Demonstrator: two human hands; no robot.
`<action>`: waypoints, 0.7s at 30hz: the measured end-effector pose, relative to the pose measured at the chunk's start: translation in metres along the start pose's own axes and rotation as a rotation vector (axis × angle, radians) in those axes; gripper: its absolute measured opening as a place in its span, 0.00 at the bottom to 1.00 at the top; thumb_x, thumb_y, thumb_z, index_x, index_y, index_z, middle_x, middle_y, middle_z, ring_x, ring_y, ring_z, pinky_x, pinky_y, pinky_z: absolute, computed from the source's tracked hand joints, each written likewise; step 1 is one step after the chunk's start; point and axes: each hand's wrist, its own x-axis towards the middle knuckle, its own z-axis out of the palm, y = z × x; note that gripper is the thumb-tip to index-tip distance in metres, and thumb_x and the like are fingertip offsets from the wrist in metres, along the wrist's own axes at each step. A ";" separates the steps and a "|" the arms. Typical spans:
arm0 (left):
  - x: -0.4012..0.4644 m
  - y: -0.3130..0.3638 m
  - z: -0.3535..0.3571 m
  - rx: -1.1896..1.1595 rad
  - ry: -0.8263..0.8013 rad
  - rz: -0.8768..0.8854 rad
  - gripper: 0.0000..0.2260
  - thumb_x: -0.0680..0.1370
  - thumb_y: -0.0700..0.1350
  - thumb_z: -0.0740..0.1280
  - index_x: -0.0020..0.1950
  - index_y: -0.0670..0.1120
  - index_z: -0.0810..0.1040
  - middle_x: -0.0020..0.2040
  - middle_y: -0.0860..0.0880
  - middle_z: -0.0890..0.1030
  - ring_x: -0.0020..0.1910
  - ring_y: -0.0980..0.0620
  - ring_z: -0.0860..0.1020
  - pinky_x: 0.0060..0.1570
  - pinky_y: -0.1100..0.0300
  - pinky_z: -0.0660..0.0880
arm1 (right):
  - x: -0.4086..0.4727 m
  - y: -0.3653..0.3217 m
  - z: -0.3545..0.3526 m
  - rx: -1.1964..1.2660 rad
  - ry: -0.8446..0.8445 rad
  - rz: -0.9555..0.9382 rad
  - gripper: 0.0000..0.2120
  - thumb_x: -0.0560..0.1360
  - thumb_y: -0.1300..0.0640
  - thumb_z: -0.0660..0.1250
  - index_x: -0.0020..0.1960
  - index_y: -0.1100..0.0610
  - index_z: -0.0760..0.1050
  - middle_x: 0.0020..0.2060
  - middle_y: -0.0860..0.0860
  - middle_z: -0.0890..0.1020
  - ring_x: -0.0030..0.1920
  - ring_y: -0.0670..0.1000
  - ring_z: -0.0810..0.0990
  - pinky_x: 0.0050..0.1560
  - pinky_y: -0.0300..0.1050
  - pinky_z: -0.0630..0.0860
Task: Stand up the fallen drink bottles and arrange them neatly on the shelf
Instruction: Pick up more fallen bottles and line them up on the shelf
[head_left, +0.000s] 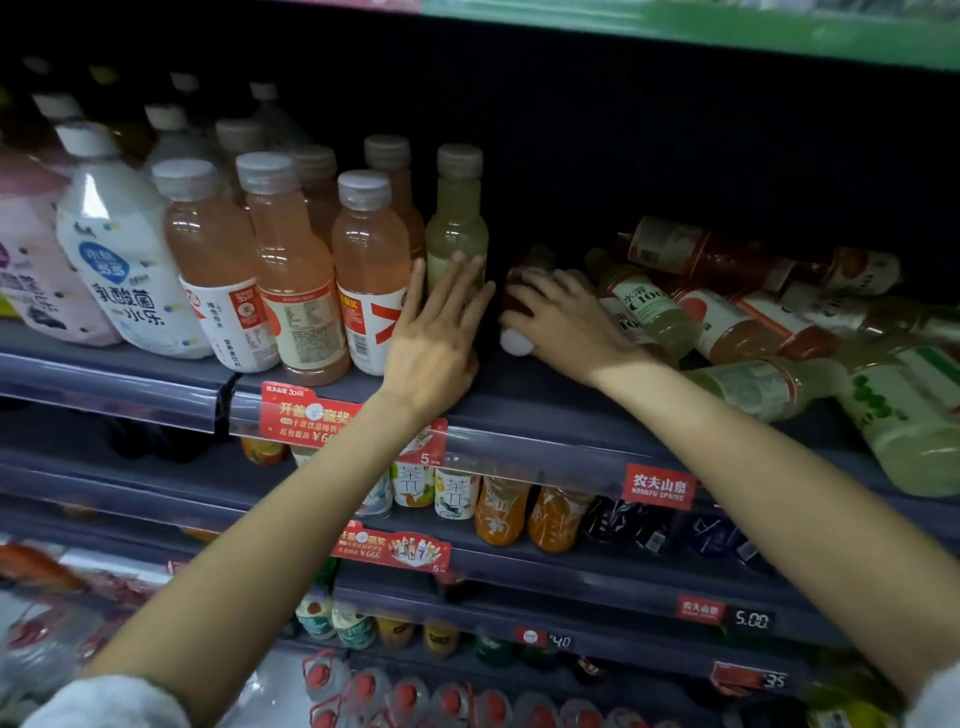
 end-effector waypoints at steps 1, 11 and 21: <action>0.000 0.001 0.001 -0.047 0.007 0.001 0.31 0.67 0.41 0.72 0.70 0.39 0.71 0.72 0.38 0.69 0.73 0.40 0.65 0.74 0.42 0.49 | -0.006 -0.006 -0.004 0.060 0.020 0.007 0.15 0.74 0.57 0.60 0.58 0.54 0.78 0.61 0.57 0.77 0.65 0.60 0.73 0.66 0.57 0.65; -0.002 0.028 -0.010 -0.718 0.033 -0.116 0.38 0.70 0.46 0.77 0.75 0.43 0.62 0.74 0.45 0.66 0.73 0.49 0.64 0.72 0.58 0.61 | -0.059 -0.018 -0.054 0.520 0.365 0.248 0.27 0.74 0.39 0.63 0.65 0.55 0.72 0.58 0.52 0.79 0.58 0.55 0.78 0.58 0.52 0.74; 0.010 0.038 -0.035 -0.712 0.182 -0.494 0.37 0.73 0.56 0.72 0.75 0.43 0.60 0.64 0.42 0.77 0.58 0.42 0.79 0.55 0.50 0.77 | -0.038 -0.009 -0.056 1.144 0.311 0.460 0.22 0.77 0.50 0.65 0.70 0.49 0.65 0.64 0.50 0.74 0.60 0.46 0.74 0.61 0.50 0.74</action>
